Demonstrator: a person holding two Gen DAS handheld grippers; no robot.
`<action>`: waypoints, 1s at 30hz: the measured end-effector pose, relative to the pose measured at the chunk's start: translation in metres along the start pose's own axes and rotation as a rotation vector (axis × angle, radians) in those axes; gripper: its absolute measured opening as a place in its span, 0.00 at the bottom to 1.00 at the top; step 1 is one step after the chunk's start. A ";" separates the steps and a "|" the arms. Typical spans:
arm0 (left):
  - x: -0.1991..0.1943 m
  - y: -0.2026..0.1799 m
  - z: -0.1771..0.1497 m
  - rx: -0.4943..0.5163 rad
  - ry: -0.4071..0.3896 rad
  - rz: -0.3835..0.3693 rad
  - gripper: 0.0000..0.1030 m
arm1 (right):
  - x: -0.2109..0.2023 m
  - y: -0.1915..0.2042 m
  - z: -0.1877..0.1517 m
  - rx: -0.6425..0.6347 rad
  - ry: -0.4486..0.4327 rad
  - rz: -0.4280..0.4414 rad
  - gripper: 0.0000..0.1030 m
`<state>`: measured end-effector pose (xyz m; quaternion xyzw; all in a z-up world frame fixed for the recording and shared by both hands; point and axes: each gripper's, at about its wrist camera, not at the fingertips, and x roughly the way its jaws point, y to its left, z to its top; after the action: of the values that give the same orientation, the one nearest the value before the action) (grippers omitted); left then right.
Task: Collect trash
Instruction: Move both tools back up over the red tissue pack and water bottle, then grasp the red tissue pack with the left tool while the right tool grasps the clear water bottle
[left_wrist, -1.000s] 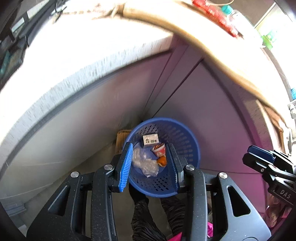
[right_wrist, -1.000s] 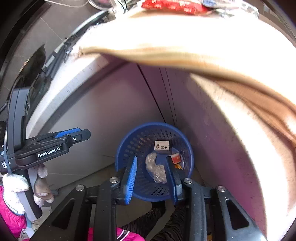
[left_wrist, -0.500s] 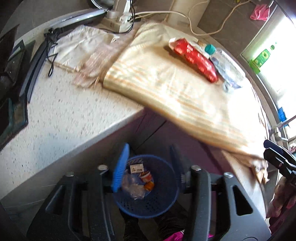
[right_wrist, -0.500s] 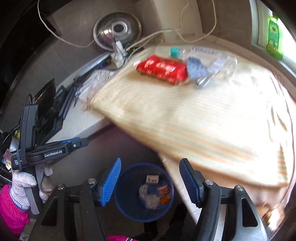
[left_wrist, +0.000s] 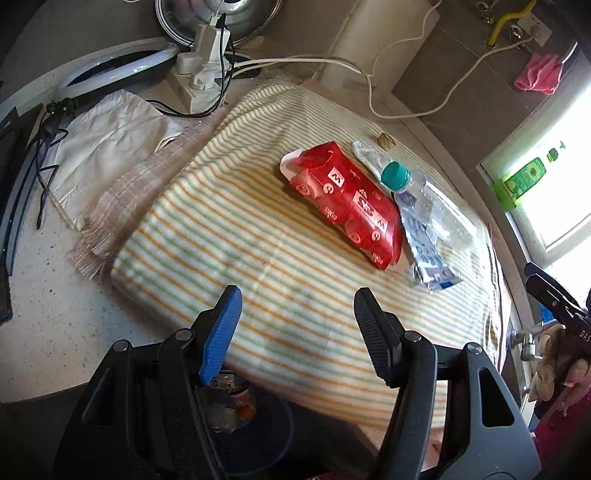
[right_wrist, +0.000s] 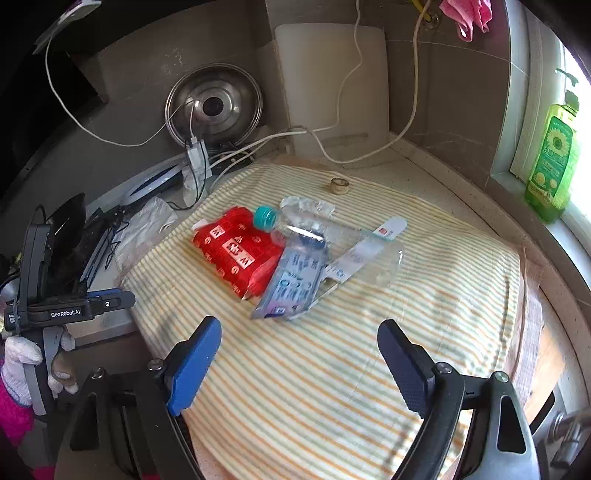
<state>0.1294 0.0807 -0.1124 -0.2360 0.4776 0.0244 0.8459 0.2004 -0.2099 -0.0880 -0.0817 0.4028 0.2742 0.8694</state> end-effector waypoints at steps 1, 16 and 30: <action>0.004 -0.002 0.004 -0.016 -0.001 -0.001 0.63 | 0.003 -0.008 0.007 -0.003 0.005 0.012 0.88; 0.066 -0.009 0.043 -0.223 0.059 -0.052 0.63 | 0.078 -0.025 0.069 -0.385 0.185 0.054 0.88; 0.119 -0.010 0.072 -0.365 0.098 -0.102 0.63 | 0.141 -0.008 0.078 -0.579 0.265 0.068 0.88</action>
<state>0.2543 0.0799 -0.1751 -0.4103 0.4933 0.0562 0.7649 0.3303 -0.1303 -0.1419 -0.3472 0.4204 0.3933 0.7403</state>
